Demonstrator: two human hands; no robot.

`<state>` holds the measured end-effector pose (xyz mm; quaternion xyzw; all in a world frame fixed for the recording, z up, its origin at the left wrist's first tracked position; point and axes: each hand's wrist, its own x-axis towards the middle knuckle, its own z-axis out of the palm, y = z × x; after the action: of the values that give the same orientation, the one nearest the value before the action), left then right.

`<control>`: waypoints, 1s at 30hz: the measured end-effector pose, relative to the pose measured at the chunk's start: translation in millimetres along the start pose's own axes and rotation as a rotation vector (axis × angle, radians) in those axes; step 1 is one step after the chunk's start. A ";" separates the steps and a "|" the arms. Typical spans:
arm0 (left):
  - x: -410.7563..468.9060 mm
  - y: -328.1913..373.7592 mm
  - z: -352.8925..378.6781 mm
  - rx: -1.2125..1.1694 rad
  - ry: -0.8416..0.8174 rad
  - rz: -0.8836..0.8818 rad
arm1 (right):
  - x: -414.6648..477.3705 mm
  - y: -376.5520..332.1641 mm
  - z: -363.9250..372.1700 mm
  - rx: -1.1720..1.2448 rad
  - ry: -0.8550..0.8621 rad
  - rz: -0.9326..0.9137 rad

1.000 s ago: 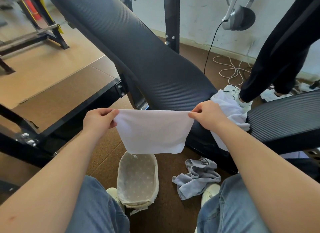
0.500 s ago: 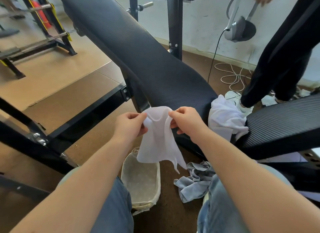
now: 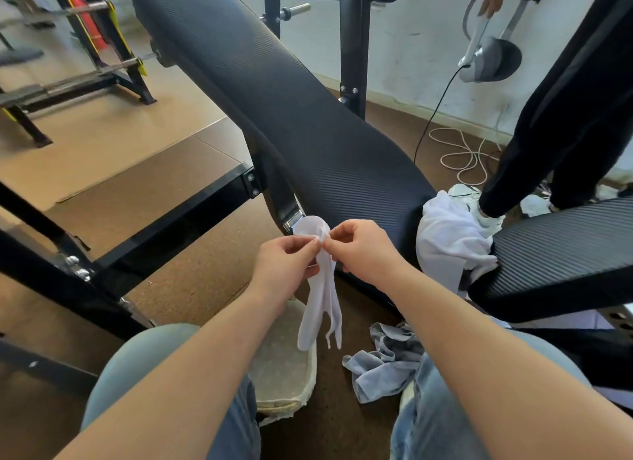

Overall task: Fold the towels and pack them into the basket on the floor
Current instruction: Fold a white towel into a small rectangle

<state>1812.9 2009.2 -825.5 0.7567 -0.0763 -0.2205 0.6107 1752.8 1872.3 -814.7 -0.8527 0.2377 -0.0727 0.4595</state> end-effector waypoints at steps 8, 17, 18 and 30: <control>4.4 -0.7 -5.6 -0.041 0.011 -0.057 | -1.8 -0.6 3.7 -0.093 0.043 -0.093; 5.8 -2.3 -5.6 -0.079 0.006 -0.143 | 1.1 4.0 14.1 -0.153 0.031 -0.144; 5.8 -1.5 -5.5 -0.076 -0.001 -0.163 | 0.9 5.0 14.4 -0.155 0.033 -0.154; 25.5 -10.0 -31.5 0.618 0.097 0.242 | -4.1 14.7 1.8 -0.236 -0.044 -0.237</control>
<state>1847.5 2029.8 -836.3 0.9011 -0.1998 -0.0767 0.3772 1744.9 1868.7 -827.4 -0.9241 0.1322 -0.0792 0.3496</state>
